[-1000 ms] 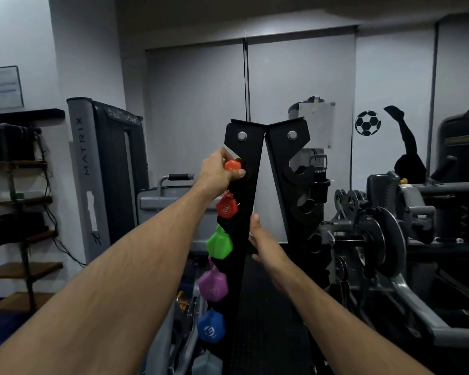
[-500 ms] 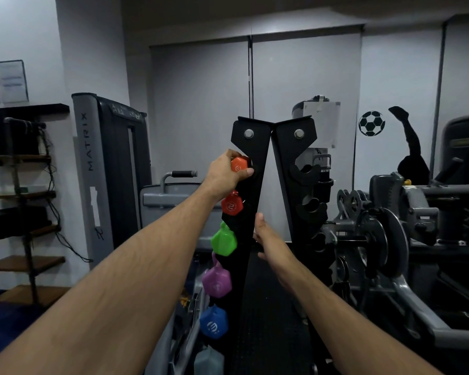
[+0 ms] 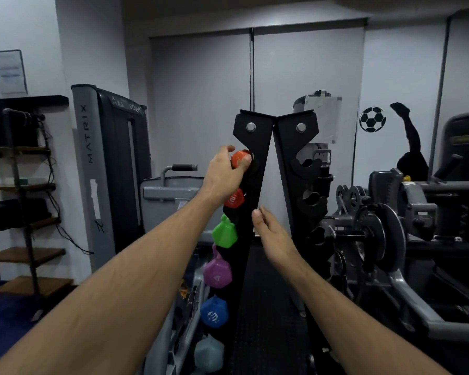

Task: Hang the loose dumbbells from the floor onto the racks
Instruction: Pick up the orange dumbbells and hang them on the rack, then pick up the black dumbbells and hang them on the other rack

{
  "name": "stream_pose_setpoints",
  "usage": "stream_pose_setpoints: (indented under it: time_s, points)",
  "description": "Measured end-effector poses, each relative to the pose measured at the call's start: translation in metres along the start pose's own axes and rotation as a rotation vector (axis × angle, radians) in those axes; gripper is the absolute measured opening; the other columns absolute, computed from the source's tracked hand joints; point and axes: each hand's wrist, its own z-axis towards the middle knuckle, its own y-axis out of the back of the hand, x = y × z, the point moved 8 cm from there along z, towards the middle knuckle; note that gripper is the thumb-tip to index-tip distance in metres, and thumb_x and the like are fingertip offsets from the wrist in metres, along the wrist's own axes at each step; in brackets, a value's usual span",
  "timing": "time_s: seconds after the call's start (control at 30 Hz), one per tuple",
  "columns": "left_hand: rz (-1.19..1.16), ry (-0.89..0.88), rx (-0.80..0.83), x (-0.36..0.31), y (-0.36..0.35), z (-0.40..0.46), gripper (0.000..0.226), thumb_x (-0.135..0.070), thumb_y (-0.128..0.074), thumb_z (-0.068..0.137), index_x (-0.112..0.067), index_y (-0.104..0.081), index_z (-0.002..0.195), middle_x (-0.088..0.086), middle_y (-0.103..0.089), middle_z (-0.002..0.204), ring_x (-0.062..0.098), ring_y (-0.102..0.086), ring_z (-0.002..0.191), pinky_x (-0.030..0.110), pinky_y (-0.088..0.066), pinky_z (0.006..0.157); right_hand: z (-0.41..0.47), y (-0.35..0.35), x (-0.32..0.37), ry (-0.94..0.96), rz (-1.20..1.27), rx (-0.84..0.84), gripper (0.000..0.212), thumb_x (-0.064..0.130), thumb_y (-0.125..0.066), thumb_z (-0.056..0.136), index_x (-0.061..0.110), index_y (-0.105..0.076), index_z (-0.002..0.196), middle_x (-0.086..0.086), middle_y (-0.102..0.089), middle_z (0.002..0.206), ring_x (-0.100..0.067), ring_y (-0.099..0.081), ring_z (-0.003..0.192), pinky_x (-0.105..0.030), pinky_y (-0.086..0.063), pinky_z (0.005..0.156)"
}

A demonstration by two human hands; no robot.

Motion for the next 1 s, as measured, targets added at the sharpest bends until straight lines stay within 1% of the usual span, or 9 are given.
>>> stream_pose_setpoints:
  time_s: [0.07,0.13,0.2,0.3,0.43,0.57,0.67,0.83,1.0]
  points:
    - [0.017,-0.038,-0.055,-0.002,0.003,-0.019,0.059,-0.047,-0.056,0.102,-0.017,-0.04,0.149,0.002,-0.052,0.143,0.002,-0.044,0.115,0.026,-0.034,0.096,-0.003,0.003,-0.004,0.016,-0.015,-0.018,0.064,0.053,-0.041,0.106,0.025,-0.029,0.162,0.001,-0.046,0.158,0.003,-0.039,0.126,-0.005,-0.033,0.093]
    - [0.01,-0.071,-0.095,0.0,0.006,-0.042,0.06,-0.049,-0.056,0.101,-0.02,-0.039,0.15,-0.002,-0.051,0.141,-0.002,-0.049,0.116,0.027,-0.034,0.1,-0.009,0.006,-0.008,0.04,-0.056,-0.045,0.068,0.056,-0.044,0.104,0.026,-0.028,0.163,-0.002,-0.048,0.158,-0.004,-0.046,0.131,-0.013,-0.038,0.099]
    - [-0.012,-0.074,-0.102,0.009,0.004,-0.069,0.061,-0.052,-0.054,0.101,-0.024,-0.037,0.152,-0.003,-0.043,0.155,0.007,-0.045,0.136,0.03,-0.032,0.11,-0.02,0.009,-0.017,0.051,-0.107,-0.058,0.07,0.057,-0.047,0.103,0.026,-0.029,0.163,0.0,-0.041,0.163,-0.012,-0.044,0.143,-0.026,-0.035,0.113]
    - [-0.077,-0.03,-0.084,0.032,0.001,-0.118,0.061,-0.052,-0.055,0.1,-0.026,-0.038,0.153,-0.005,-0.042,0.158,0.002,-0.037,0.139,0.031,-0.031,0.114,-0.045,0.014,-0.039,0.063,-0.177,-0.063,0.069,0.052,-0.053,0.103,0.024,-0.031,0.162,0.002,-0.039,0.164,-0.009,-0.041,0.146,-0.023,-0.032,0.114]
    - [-0.19,0.007,-0.031,0.075,-0.015,-0.2,0.065,-0.055,-0.058,0.093,-0.025,-0.045,0.149,-0.008,-0.055,0.146,0.003,-0.049,0.136,0.036,-0.041,0.115,-0.097,0.017,-0.093,0.033,-0.284,-0.057,0.07,0.049,-0.06,0.1,0.027,-0.033,0.161,0.007,-0.041,0.162,-0.006,-0.043,0.144,-0.029,-0.036,0.119]
    - [-0.189,0.172,0.078,0.132,-0.057,-0.285,0.067,-0.055,-0.059,0.092,-0.025,-0.045,0.149,-0.006,-0.055,0.146,0.003,-0.048,0.138,0.034,-0.041,0.116,-0.153,0.018,-0.162,-0.105,-0.326,-0.033,0.073,0.051,-0.062,0.098,0.031,-0.031,0.161,0.011,-0.04,0.162,-0.005,-0.042,0.143,-0.036,-0.04,0.118]
    - [-0.174,0.322,0.173,0.174,-0.092,-0.346,0.065,-0.056,-0.059,0.095,-0.028,-0.042,0.152,-0.008,-0.051,0.15,0.004,-0.045,0.14,0.038,-0.04,0.118,-0.191,0.016,-0.208,-0.217,-0.324,0.0,0.076,0.056,-0.062,0.097,0.031,-0.03,0.162,0.011,-0.041,0.161,-0.008,-0.042,0.144,-0.039,-0.042,0.117]
    - [-0.15,0.528,0.338,0.223,-0.144,-0.432,0.064,-0.055,-0.056,0.098,-0.029,-0.039,0.154,-0.005,-0.048,0.154,0.01,-0.044,0.141,0.041,-0.04,0.117,-0.245,0.007,-0.273,-0.372,-0.361,0.057,0.077,0.054,-0.061,0.098,0.028,-0.029,0.162,0.007,-0.038,0.164,-0.01,-0.039,0.147,-0.03,-0.033,0.119]
    - [-0.143,0.686,0.478,0.259,-0.193,-0.501,0.064,-0.053,-0.057,0.099,-0.026,-0.039,0.154,-0.002,-0.048,0.154,0.012,-0.044,0.139,0.041,-0.039,0.117,-0.295,0.002,-0.337,-0.55,-0.389,0.099,0.077,0.058,-0.06,0.096,0.03,-0.029,0.161,0.005,-0.039,0.164,-0.012,-0.041,0.145,-0.035,-0.037,0.118]
